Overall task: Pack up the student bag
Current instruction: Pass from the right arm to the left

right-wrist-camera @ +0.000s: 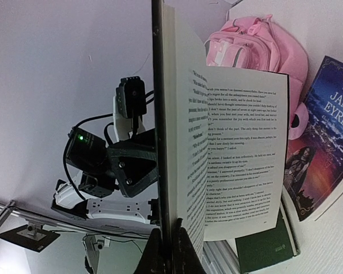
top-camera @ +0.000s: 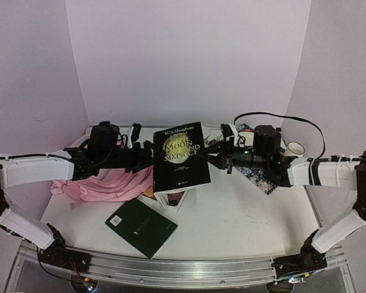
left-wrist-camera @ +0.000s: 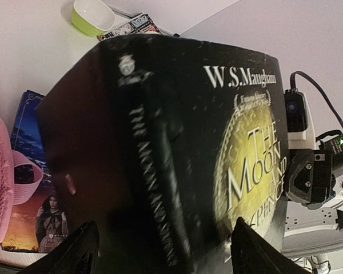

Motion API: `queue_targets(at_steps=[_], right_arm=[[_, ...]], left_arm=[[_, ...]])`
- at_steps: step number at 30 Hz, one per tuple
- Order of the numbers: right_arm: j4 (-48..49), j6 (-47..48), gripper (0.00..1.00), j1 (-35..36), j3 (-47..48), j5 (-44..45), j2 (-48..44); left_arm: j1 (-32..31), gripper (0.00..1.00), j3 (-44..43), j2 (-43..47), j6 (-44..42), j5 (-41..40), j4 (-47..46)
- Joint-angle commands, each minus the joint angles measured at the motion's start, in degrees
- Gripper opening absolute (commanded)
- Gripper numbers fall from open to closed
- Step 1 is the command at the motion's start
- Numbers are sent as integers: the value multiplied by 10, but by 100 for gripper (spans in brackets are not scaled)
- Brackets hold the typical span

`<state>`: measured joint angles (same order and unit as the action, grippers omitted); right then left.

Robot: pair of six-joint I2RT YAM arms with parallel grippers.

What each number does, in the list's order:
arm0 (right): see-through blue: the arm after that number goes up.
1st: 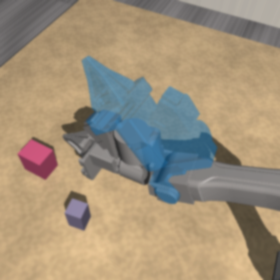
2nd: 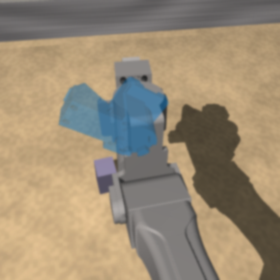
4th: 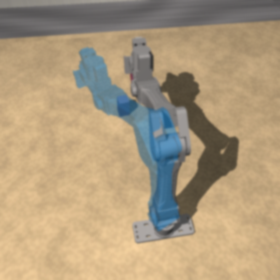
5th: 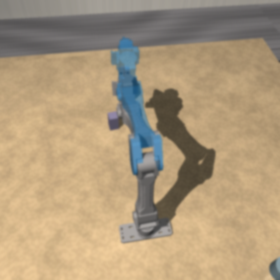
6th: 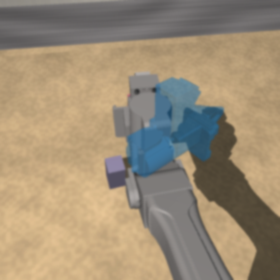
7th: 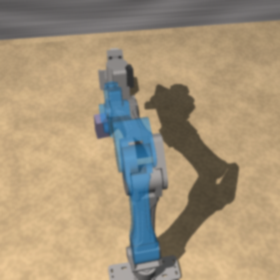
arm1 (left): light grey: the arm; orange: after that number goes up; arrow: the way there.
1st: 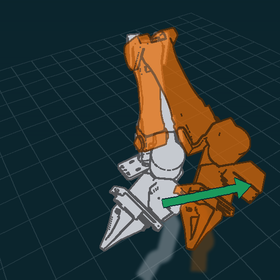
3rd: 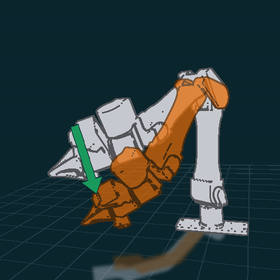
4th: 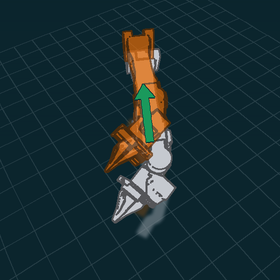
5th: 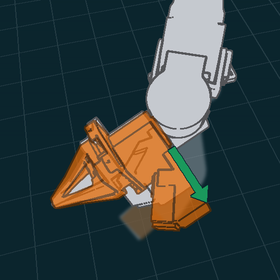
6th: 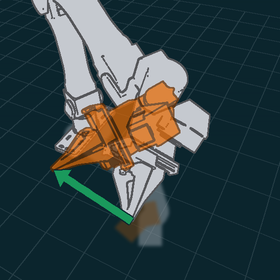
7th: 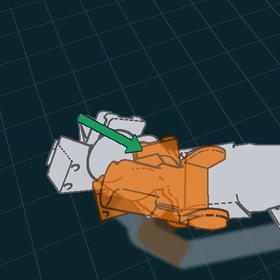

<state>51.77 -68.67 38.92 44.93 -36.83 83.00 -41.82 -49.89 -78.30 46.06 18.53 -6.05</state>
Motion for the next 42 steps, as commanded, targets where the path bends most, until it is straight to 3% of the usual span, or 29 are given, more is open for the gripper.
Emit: queue_targets(at_steps=[1,4,10,15,20,23,26,34,40,42], right_arm=[[128,-7,0,25,56,-37,15],[146,-13,0,34,62,-40,32],[157,-12,0,36,64,-45,57],[157,-5,0,36,61,-48,78],[157,-5,2,36,75,-54,101],[156,-4,14,36,80,-51,111],[156,-3,34,36,81,-40,114],[99,54,77,36,37,49,73],[104,52,96,47,-15,122,39],[118,45,98,58,-27,143,39]], left_arm=[[0,79,10,9,14,39,-72],[0,73,24,20,26,66,-116],[1,48,51,66,48,76,-162],[1,39,71,115,56,65,-177],[0,24,92,156,70,54,-186],[1,12,105,177,80,42,-191],[1,1,119,199,89,20,-193],[1,0,155,242,116,-88,-196],[1,0,179,261,143,-167,-236],[1,0,183,261,156,-192,-253]])
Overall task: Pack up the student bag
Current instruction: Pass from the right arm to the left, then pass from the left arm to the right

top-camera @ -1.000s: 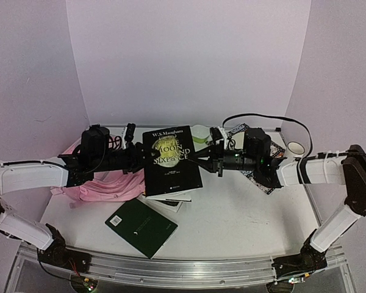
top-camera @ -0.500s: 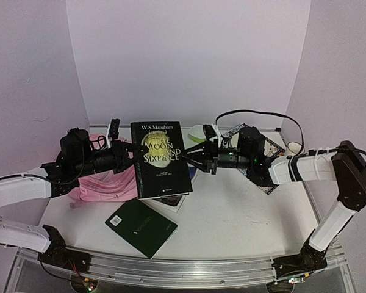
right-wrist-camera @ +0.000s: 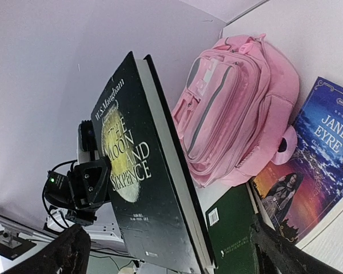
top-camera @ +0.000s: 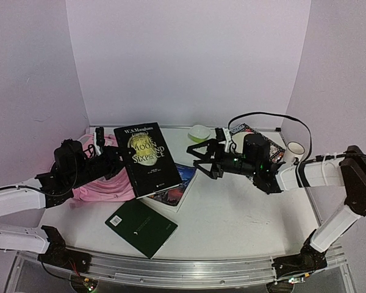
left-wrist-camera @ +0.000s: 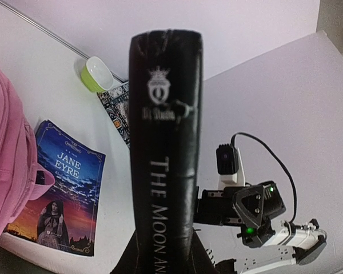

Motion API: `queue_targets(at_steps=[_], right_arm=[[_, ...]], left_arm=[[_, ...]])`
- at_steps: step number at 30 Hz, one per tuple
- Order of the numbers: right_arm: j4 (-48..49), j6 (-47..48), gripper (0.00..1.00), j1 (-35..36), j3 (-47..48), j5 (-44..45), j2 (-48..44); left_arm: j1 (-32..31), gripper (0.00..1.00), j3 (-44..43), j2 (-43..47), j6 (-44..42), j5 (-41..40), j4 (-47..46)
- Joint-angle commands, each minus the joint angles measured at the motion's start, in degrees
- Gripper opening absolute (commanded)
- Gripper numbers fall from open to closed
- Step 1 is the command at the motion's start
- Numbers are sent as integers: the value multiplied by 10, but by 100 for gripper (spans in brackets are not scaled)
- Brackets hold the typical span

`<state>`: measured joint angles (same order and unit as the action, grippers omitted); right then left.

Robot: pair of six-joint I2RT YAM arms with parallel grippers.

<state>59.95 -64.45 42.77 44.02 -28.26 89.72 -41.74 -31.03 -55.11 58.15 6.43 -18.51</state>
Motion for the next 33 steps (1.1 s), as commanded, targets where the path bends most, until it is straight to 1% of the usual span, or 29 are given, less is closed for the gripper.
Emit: queue_targets(at_steps=[1,4,10,17,21,26,33], right_arm=[[51,-4,98,26,-24,67,-26],[95,-25,98,45,-34,96,-17],[122,-39,98,84,-7,136,8],[184,-82,98,100,45,134,77],[205,-94,98,103,61,136,102],[215,-98,98,105,67,140,113],[216,-96,97,108,32,168,102]], left_arm=[[0,0,-5,27,39,-83,-138],[0,0,-9,15,50,-105,-168],[-4,0,-27,-35,73,-123,-237],[-32,0,-55,-86,79,-141,-295],[-46,0,-59,-95,77,-153,-318],[-48,0,-54,-96,85,-166,-335],[-48,0,-58,-78,52,-187,-338]])
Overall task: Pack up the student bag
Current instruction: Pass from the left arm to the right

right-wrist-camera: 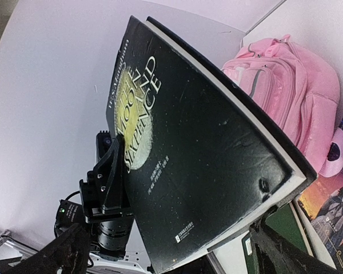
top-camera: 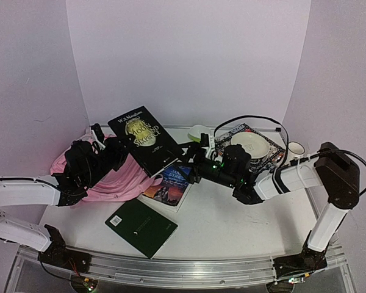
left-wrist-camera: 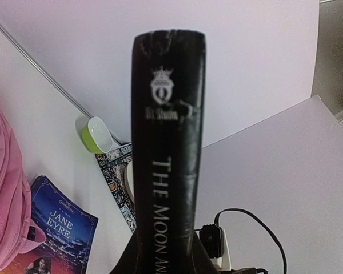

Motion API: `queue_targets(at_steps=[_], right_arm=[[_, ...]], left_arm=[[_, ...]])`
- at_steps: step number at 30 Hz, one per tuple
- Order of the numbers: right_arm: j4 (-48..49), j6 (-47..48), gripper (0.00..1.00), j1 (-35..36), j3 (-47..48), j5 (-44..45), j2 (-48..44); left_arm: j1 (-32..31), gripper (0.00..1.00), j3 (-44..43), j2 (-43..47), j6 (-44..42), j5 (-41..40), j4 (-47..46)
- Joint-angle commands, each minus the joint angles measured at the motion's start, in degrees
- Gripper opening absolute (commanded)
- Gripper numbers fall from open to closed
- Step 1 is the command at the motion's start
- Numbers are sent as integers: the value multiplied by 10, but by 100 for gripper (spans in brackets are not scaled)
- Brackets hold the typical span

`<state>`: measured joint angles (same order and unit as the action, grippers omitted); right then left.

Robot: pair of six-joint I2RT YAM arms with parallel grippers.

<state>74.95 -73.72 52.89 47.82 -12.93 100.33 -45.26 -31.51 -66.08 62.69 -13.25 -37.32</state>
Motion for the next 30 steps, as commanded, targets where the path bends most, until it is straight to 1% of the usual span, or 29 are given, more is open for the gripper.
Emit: queue_targets(at_steps=[1,7,13,16,19,21,22,28,30], right_arm=[[66,-3,97,6,-5,13,-3],[72,-8,97,6,13,2,14],[100,2,95,6,43,-19,26],[117,10,92,6,59,-30,28],[141,18,86,6,72,-44,32],[165,15,80,6,82,-57,40],[175,15,74,6,85,-61,42],[196,29,28,3,70,-67,37],[196,32,14,0,64,-68,33]], left_arm=[[-13,0,-53,31,7,10,-150],[-13,0,-49,26,27,17,-153],[-13,0,-43,19,48,27,-154],[-14,0,-34,13,63,26,-154],[-14,0,-22,10,78,24,-155],[-14,0,-14,9,84,23,-155],[-14,0,-7,11,87,20,-155],[-14,0,55,41,97,-16,-154],[-14,5,78,54,93,-27,-154]])
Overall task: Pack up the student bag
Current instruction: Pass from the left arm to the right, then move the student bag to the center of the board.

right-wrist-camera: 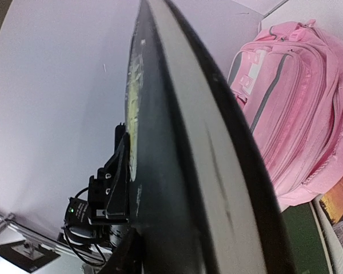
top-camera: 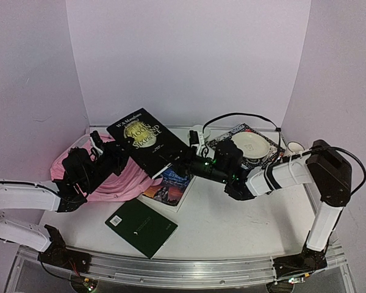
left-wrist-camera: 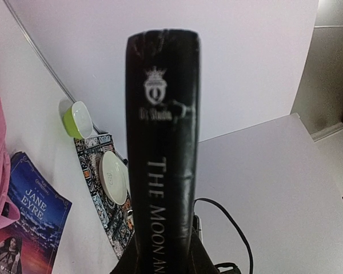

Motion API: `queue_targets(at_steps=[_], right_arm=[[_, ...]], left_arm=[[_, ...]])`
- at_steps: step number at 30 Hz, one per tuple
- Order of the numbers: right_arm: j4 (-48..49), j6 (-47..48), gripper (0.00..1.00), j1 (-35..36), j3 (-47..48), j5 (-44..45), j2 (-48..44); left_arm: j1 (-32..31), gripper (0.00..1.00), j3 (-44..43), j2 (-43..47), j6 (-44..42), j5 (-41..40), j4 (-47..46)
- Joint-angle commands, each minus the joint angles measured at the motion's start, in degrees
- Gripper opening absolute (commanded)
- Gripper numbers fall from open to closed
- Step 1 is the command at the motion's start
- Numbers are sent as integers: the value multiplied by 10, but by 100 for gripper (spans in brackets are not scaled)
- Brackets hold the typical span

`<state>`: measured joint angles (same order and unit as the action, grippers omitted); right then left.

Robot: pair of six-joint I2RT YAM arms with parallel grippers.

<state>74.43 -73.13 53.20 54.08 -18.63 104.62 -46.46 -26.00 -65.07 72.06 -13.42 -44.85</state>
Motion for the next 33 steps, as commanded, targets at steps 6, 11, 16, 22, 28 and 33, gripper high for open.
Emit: queue_targets(at_steps=[6,11,16,22,28,33], right_arm=[[202,21,0,-16,-20,-12,-22],[196,16,0,-46,-61,-3,-47],[191,-1,0,-90,-118,-2,-87],[128,9,0,-138,-182,1,-153],[44,39,0,-156,-212,1,-218],[-30,68,0,-161,-227,12,-269]], left_arm=[[-1,33,89,92,-37,-51,-41],[0,54,51,144,-133,-73,168],[0,64,-30,168,-225,-107,389],[0,70,-157,91,-344,-114,584],[-1,73,-277,-55,-426,-67,683],[-6,73,-344,-158,-476,-53,733]])
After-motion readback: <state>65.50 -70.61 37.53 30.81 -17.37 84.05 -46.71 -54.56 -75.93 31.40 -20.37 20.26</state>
